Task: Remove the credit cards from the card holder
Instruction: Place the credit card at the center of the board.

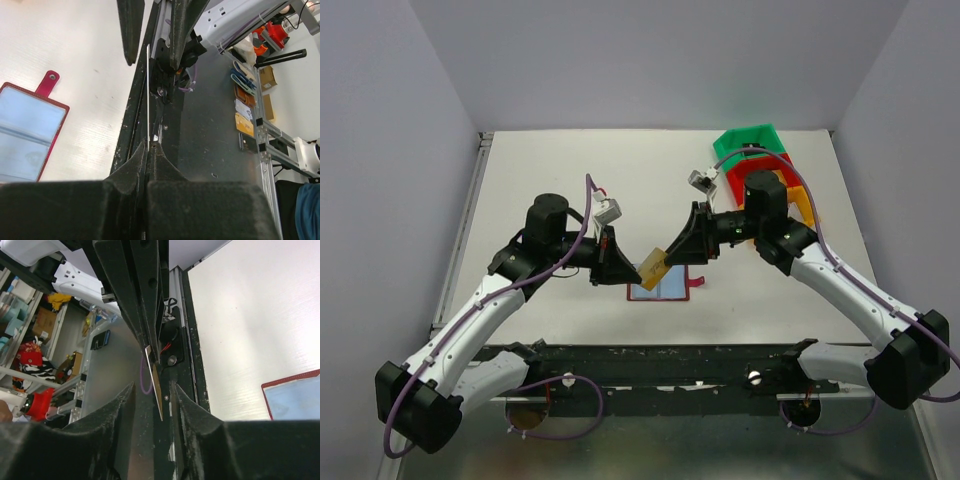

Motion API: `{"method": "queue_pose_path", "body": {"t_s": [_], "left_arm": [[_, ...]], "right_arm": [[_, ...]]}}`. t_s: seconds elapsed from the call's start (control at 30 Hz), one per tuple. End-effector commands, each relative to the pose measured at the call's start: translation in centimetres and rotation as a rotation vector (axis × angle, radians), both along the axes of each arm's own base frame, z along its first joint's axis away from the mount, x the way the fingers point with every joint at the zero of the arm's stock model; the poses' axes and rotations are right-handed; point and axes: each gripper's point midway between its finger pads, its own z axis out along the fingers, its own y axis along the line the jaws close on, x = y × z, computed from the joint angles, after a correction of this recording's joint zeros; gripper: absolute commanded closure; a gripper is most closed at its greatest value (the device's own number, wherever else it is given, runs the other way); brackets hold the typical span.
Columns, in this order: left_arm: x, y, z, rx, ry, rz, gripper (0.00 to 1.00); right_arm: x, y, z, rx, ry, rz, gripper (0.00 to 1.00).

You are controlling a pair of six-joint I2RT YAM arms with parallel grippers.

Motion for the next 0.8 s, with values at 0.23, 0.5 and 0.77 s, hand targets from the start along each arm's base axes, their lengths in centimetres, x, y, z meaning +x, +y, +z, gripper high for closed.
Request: {"method": "queue_pose_path", "body": {"t_s": [0.23, 0.5, 0.77], "left_arm": [[0.6, -0.2, 0.8, -0.011, -0.033, 0.009, 1.0], [3.9, 1.1, 0.3, 0.04, -0.109, 0.247, 0.36], [8.7, 5.9, -2.0, 0.038, -0.065, 0.669, 0.27]], "right_arm": [[-0.7, 0.9, 0.1, -0.014, 0.035, 0.053, 0.99], [3.8, -0.2, -1.3, -0.069, 0.084, -0.222, 1.0], [14.9, -4.5, -5.7, -0.085, 0.269, -0.666, 1.0]]}}
